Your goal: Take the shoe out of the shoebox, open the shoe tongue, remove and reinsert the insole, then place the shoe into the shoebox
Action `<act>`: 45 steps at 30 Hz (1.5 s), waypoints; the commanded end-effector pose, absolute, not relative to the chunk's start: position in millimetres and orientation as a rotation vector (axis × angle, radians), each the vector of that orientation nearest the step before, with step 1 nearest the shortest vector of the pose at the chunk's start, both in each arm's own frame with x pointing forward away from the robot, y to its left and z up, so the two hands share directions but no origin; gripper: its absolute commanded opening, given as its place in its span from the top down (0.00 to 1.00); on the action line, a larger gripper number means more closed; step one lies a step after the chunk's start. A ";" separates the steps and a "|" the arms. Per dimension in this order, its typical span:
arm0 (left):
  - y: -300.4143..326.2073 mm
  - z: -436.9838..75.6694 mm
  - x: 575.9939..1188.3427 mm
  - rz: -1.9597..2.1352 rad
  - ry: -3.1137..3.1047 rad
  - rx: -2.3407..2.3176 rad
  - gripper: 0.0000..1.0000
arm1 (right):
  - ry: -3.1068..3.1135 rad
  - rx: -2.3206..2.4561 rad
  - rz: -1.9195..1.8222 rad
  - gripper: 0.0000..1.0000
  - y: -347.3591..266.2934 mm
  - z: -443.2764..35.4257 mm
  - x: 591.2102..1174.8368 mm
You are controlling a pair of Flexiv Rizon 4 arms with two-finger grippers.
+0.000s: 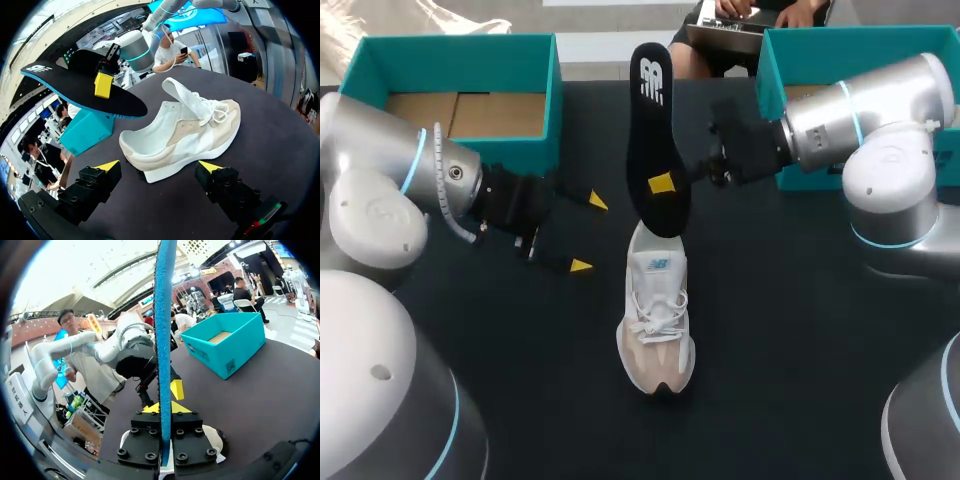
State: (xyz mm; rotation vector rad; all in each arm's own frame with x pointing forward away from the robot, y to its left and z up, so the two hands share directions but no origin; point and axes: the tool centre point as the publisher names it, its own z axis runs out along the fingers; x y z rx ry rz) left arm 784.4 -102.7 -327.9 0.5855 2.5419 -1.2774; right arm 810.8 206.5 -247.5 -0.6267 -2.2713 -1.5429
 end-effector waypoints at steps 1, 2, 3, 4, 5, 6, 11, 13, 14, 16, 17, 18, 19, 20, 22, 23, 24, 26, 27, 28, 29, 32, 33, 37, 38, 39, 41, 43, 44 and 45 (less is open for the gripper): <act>-105.4 -334.8 780.7 -1.261 2.554 0.559 0.00 | -2.273 -0.631 -1.547 1.00 206.7 -247.7 808.7; -106.0 -337.2 779.9 -1.264 2.558 0.549 0.00 | -2.273 -0.631 -1.547 1.00 206.7 -247.7 808.7; -107.0 -340.4 779.0 -1.263 2.572 0.541 0.00 | -2.273 -0.631 -1.547 1.00 206.7 -247.7 808.7; -108.0 -343.3 778.4 -1.268 2.580 0.534 0.00 | -2.273 -0.631 -1.547 1.00 206.7 -247.7 808.7; -109.2 -345.8 778.2 -1.276 2.584 0.517 0.00 | -2.273 -0.631 -1.547 1.00 206.7 -247.7 808.7; -110.4 -348.0 778.4 -1.276 2.588 0.507 0.00 | -2.281 -0.596 -1.573 1.00 207.7 -252.8 809.7; -117.2 -355.1 781.9 -1.307 2.593 0.454 0.00 | -2.344 -0.608 -1.609 1.00 203.8 -268.9 810.1; -120.0 -360.0 783.7 -1.309 2.605 0.449 0.00 | -2.361 -0.598 -1.622 1.00 203.2 -272.1 809.7; -121.4 -362.2 784.3 -1.315 2.614 0.448 0.00 | -2.355 -0.580 -1.620 1.00 203.0 -274.1 809.8; -124.5 -366.1 784.5 -1.321 2.620 0.473 0.00 | -2.360 -0.572 -1.621 1.00 203.7 -277.3 810.0; -126.4 -367.5 784.3 -1.323 2.622 0.492 0.00 | -2.346 -0.558 -1.611 1.00 204.4 -279.7 810.4; -128.3 -368.4 784.3 -1.343 2.616 0.509 0.00 | -2.352 -0.559 -1.602 1.00 205.3 -281.5 810.6; -129.7 -368.3 784.3 -1.356 2.607 0.523 0.00 | -2.343 -0.552 -1.608 1.00 205.8 -283.0 810.5; -131.1 -368.0 784.4 -1.354 2.604 0.532 0.00 | -2.342 -0.545 -1.606 1.00 206.5 -284.7 810.5; -133.3 -367.9 785.4 -1.353 2.601 0.533 0.00 | -2.345 -0.520 -1.614 1.00 207.9 -286.9 810.4; -134.4 -367.9 786.5 -1.355 2.599 0.531 0.00 | -2.351 -0.525 -1.612 1.00 208.3 -288.0 810.4; -135.2 -368.1 787.7 -1.353 2.598 0.525 0.00 | -2.359 -0.518 -1.615 1.00 208.5 -289.1 810.5; -136.3 -367.2 789.6 -1.358 2.597 0.514 0.00 | -2.364 -0.515 -1.608 1.00 209.2 -292.2 810.8; -136.9 -366.9 790.5 -1.359 2.596 0.508 0.00 | -2.359 -0.501 -1.609 1.00 209.7 -293.7 811.1; -137.5 -366.8 791.4 -1.362 2.594 0.502 0.00 | -2.358 -0.499 -1.610 1.00 210.3 -295.2 811.1; -138.1 -366.7 792.3 -1.361 2.593 0.499 0.00 | -2.359 -0.501 -1.610 1.00 210.5 -296.4 811.1; -139.8 -366.7 793.7 -1.361 2.592 0.488 0.00 | -2.348 -0.495 -1.615 1.00 212.3 -301.4 811.1; -140.4 -366.5 793.9 -1.362 2.592 0.482 0.00 | -2.344 -0.490 -1.615 1.00 213.2 -303.0 811.0; -142.1 -366.1 794.7 -1.362 2.589 0.449 0.00 | -2.337 -0.487 -1.619 1.00 214.6 -309.3 811.0; -142.4 -366.2 795.0 -1.358 2.591 0.445 0.00 | -2.333 -0.485 -1.619 1.00 215.0 -310.7 810.9; -142.5 -366.5 795.3 -1.356 2.596 0.439 0.00 | -2.328 -0.484 -1.617 1.00 215.4 -312.4 810.7; -142.5 -366.8 795.7 -1.344 2.599 0.430 0.00 | -2.316 -0.483 -1.619 1.00 215.8 -315.8 809.7; -142.5 -366.8 795.7 -1.344 2.599 0.430 0.00 | -2.297 -0.488 -1.612 1.00 216.2 -320.2 808.0; -142.5 -366.8 795.7 -1.344 2.599 0.430 0.00 | -2.288 -0.489 -1.612 1.00 216.0 -322.5 807.0; -142.5 -366.8 795.7 -1.344 2.599 0.430 0.00 | -2.279 -0.494 -1.609 1.00 215.8 -324.7 805.7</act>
